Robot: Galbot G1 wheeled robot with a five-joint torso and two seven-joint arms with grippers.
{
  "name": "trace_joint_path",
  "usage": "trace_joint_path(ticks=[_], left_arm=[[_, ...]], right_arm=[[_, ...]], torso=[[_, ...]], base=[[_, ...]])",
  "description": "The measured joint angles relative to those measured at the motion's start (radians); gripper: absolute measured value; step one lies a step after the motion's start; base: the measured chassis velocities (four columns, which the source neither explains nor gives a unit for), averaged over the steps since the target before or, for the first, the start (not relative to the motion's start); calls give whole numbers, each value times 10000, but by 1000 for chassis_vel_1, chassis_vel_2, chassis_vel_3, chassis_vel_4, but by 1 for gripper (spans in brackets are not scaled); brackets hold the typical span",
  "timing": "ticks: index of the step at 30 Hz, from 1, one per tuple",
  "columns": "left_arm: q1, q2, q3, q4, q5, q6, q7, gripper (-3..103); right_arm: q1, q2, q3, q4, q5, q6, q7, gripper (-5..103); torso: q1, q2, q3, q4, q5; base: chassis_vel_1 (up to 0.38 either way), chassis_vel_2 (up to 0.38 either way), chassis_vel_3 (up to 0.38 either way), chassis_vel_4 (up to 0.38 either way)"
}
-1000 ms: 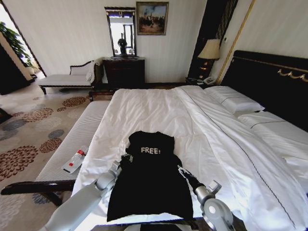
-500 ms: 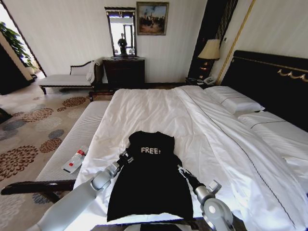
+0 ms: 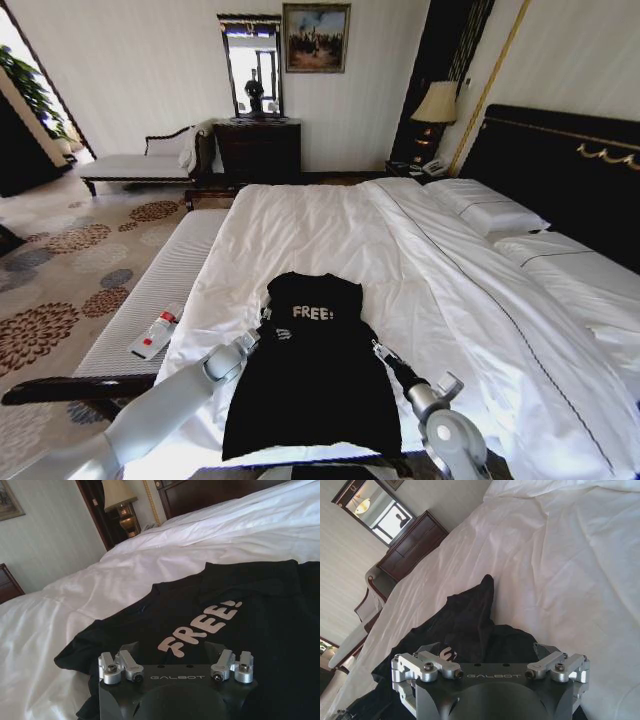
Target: Fold the clothes on the bed.
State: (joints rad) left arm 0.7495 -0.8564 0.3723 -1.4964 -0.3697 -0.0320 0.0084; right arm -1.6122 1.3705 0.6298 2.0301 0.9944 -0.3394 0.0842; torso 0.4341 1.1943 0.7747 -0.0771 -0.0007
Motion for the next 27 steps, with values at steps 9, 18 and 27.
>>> trace_joint_path(ticks=[9, 18, 27], left_arm=[[-69, 100, 105, 132, 21, -6, -1, 41], [-22, 93, 35, 198, 55, -135, 0, 9], [37, -157, -397, 333, -309, -133, -349, 0]], right_arm=[[153, 12, -6, -6, 110, -40, 82, 100], [108, 5, 0, 20, 119, -46, 100, 100], [79, 2, -3, 59, 120, -49, 106, 100]], torso=[[0, 0, 0, 2, 0], [0, 0, 0, 2, 0], [0, 0, 0, 0, 0]], base=[[0, 0, 0, 0], [0, 0, 0, 0], [0, 0, 0, 0]])
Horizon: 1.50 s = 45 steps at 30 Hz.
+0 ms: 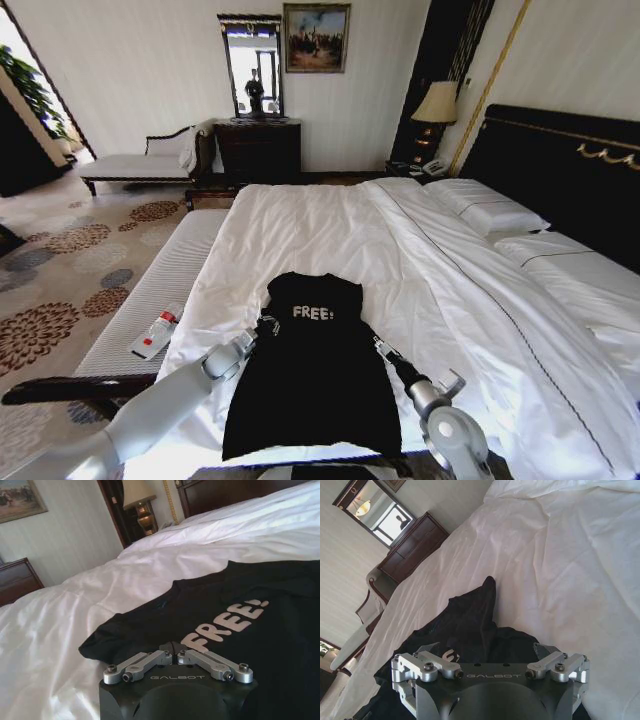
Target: Fold the clothes on the bed.
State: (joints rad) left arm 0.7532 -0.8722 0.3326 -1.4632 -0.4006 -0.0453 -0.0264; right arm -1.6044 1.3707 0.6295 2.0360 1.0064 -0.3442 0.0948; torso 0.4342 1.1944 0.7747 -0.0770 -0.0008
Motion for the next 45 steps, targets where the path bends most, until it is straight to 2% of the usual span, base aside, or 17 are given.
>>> trace_joint_path(ticks=[7, 10, 11, 16, 21, 32, 38, 40, 43, 45], left_arm=[[-88, -117, -538, -97, -805, 290, -316, 0], [-201, -298, -1353, -89, -1634, 675, -732, 0], [-201, -298, -1353, -89, -1634, 675, -732, 0], [-519, -388, -2405, 50, -3130, 1250, -1378, 0], [-395, -407, -3100, 278, -3823, 1449, -1656, 0], [289, -677, -4001, 894, -4258, 1528, -1855, 0], [449, -841, -4081, 1029, -4211, 1509, -1861, 0], [337, -975, -3987, 958, -4099, 1579, -2023, 0], [102, -1274, -3631, 403, -3682, 2016, -2593, 0], [83, -1337, -3500, 204, -3569, 2090, -2709, 0]], right_arm=[[5, -5, -5, 13, 0, 0, 1, 100], [0, -14, -26, 15, -1, 1, 0, 100], [0, -14, -26, 15, -1, 1, 0, 100], [10, -30, -47, 28, -4, 1, -10, 100], [-28, -28, -54, 28, -16, 11, -42, 100], [-42, -54, -144, 45, -60, 14, -43, 100], [-46, -102, -150, 39, -65, 0, -29, 100], [-65, -104, -145, 37, -60, -22, -15, 100], [-197, -142, -82, 63, -60, -29, -2, 100], [-249, -164, -48, 87, -59, -31, -1, 100]], torso=[[0, 0, 0, 0, 1], [0, 0, 0, 0, 0], [0, 0, 0, 0, 0], [0, 0, 0, 0, 1], [0, 0, 0, 0, 1], [0, 0, 0, 1, 0], [0, 0, -1, 3, 0], [0, -1, 0, 3, 0], [1, 0, 0, -1, 4], [0, 0, 0, -1, 3]], base=[[0, 0, 0, 0], [0, 0, 0, 0], [0, 0, 0, 0], [0, 0, 0, 0], [0, 0, 0, 0], [0, 0, 0, 0], [0, 0, 0, 0], [0, 0, 0, 0], [0, 0, 0, 0], [0, 0, 0, 0]])
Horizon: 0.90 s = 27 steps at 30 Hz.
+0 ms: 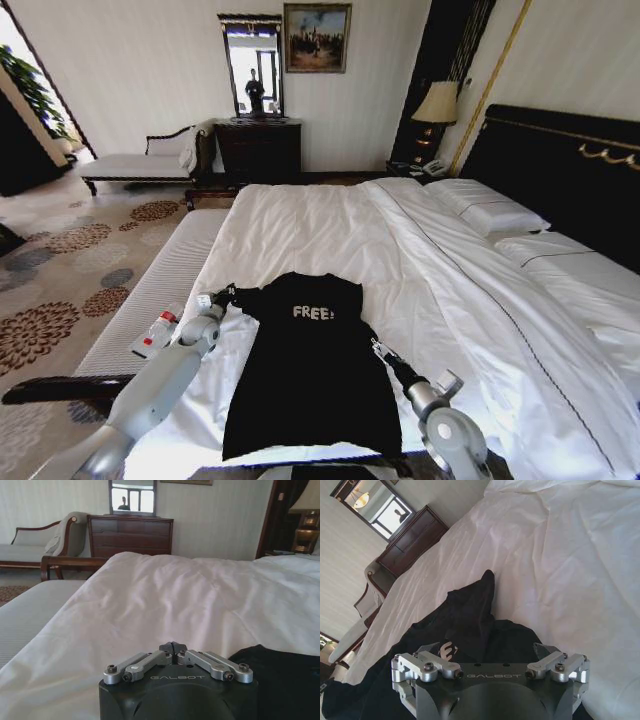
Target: Fold the clothes on the bed.
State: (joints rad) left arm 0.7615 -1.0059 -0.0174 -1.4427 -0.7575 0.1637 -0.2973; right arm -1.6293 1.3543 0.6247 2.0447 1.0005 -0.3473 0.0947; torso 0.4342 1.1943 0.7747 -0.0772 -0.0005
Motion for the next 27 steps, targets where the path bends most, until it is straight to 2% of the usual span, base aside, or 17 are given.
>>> trace_joint_path(ticks=[4, 5, 10, 11, 15, 27], left_arm=[[-43, -278, 798, -900, 1086, 162, -164, 0], [-43, -278, 798, -900, 1086, 162, -164, 0], [-514, -513, 2635, -1332, 2329, 308, -232, 0], [-514, -513, 2635, -1332, 2329, 308, -232, 0], [-869, -624, 3763, -1021, 2824, 313, -206, 0], [-1211, -626, 5061, -640, 3759, 81, 196, 0]], right_arm=[[-244, -94, 229, 136, 48, -2, 0, 100], [-244, -94, 229, 136, 48, -2, 0, 100], [-453, -100, 384, 168, 59, -2, -9, 100], [-453, -100, 384, 168, 59, -2, -9, 100], [-468, -48, 470, 174, 72, 6, -22, 100], [-495, -30, 608, 145, 135, 66, -98, 100]], torso=[[-1, 0, -1, 1, -2], [-1, 0, -1, 1, -2], [0, 0, -1, 0, 2], [0, 0, -1, 0, 2], [-1, 0, -1, 1, 0], [0, 0, 0, 2, -1]], base=[[0, 0, 0, 0], [0, 0, 0, 0], [0, 0, 0, 0], [0, 0, 0, 0], [0, 0, 0, 0], [0, 0, 0, 0]])
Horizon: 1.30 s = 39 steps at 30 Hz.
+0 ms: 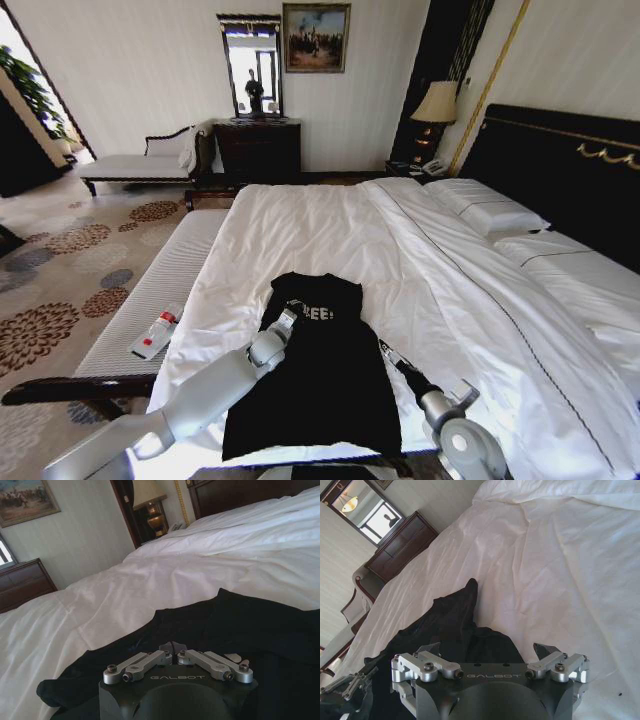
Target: Fold the clothes on the bed.
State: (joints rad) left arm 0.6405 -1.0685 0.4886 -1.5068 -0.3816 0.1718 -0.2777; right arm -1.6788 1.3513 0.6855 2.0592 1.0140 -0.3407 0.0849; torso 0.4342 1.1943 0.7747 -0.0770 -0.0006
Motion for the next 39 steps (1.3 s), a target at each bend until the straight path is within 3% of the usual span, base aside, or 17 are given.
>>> trace_joint_path(ticks=[18, 19, 20, 21, 23, 31, 33, 35, 36, 39], left_arm=[[51, 378, 517, 41, 440, 0, 553, -3], [78, 459, 523, 6, 442, 36, 652, 7], [107, 512, 523, -50, 452, 54, 710, 7], [162, 584, 492, -151, 497, 62, 743, 17], [199, 627, 446, -230, 512, 63, 743, 17], [465, 906, -747, -941, -213, 26, 538, 49], [425, 777, -1328, -659, -768, 64, 395, 60], [346, 664, -1617, -395, -1081, 107, 341, 60], [275, 573, -1784, -181, -1265, 114, 326, 66], [-282, 6, -2531, 1418, -2190, 151, 307, 82]], right_arm=[[8, 22, -21, -103, -28, 44, -61, 100], [13, 35, -51, -102, -37, 46, -62, 100], [15, 40, -63, -103, -42, 47, -64, 100], [17, 44, -76, -106, -47, 48, -66, 100], [19, 46, -84, -112, -49, 49, -68, 100], [75, 93, -181, -159, -113, 53, -78, 100], [79, 116, -228, -178, -164, 58, -88, 100], [77, 122, -250, -180, -181, 61, -92, 100], [76, 125, -259, -183, -193, 62, -93, 100], [18, 137, -277, -172, -234, 68, -99, 100]], torso=[[-1, 0, 0, 0, -1], [0, 0, 0, 0, -2], [0, 0, 0, 0, -1], [0, 0, 0, 0, -2], [0, 0, 0, 0, -3], [0, 0, 0, 1, -2], [0, 0, 0, 0, -2], [-1, 0, 0, 1, -3], [-1, 0, 0, 3, -1], [0, 0, 0, 0, -2]], base=[[0, 0, 0, 0], [0, 0, 0, 0], [0, 0, 0, 0], [0, 0, 0, 0], [0, 0, 0, 0], [0, 0, 0, 0], [0, 0, 0, 0], [0, 0, 0, 0], [0, 0, 0, 0], [0, 0, 0, 0]])
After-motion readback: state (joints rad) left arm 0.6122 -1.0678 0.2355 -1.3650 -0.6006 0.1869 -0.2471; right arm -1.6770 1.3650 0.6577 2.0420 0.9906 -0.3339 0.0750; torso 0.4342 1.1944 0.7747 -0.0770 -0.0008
